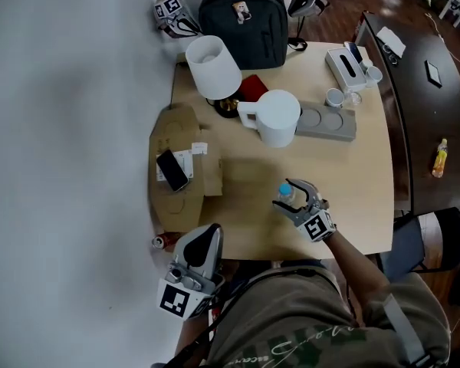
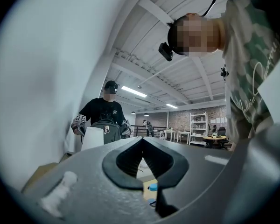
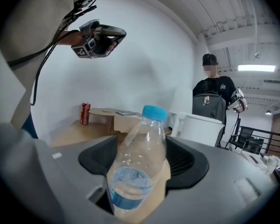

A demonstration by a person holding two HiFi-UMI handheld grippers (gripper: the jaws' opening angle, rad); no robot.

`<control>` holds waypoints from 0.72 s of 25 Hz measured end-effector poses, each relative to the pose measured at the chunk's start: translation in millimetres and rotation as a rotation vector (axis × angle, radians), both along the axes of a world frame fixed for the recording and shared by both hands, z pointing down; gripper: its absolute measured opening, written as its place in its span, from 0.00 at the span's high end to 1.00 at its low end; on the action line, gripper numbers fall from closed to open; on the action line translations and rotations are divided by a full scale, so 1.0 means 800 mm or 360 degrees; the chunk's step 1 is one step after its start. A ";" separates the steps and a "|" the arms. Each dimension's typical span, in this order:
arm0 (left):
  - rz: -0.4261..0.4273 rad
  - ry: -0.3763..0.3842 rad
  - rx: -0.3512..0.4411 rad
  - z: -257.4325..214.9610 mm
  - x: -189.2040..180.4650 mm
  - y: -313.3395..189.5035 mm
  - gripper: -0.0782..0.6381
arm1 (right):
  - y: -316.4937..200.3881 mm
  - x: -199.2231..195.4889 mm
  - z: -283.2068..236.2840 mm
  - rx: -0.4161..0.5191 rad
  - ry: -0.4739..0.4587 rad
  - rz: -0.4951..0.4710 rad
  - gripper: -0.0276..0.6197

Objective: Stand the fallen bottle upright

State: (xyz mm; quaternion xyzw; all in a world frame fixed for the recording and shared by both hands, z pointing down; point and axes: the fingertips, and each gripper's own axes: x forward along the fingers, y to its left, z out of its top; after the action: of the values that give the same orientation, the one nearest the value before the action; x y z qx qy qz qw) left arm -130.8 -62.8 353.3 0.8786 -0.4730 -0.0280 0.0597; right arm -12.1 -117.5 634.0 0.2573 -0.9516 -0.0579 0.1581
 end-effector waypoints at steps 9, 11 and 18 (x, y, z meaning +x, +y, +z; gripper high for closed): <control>-0.0021 0.0010 0.0011 -0.003 0.007 0.005 0.88 | 0.003 0.007 -0.025 -0.0042 -0.0071 -0.0015 0.40; -0.0024 0.0021 0.0019 -0.005 0.008 0.007 0.88 | 0.005 0.008 -0.040 -0.0037 -0.0109 -0.0010 0.40; 0.0004 0.0084 0.0046 -0.006 0.002 0.018 0.88 | 0.021 0.022 -0.167 0.0029 -0.0486 0.0091 0.48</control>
State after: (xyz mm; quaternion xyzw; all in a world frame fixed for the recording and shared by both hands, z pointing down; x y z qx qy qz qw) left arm -129.6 -48.4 348.6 0.8789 -0.4698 -0.0580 0.0596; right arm 5.6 -100.7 500.3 0.2916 -0.9562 -0.0222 0.0108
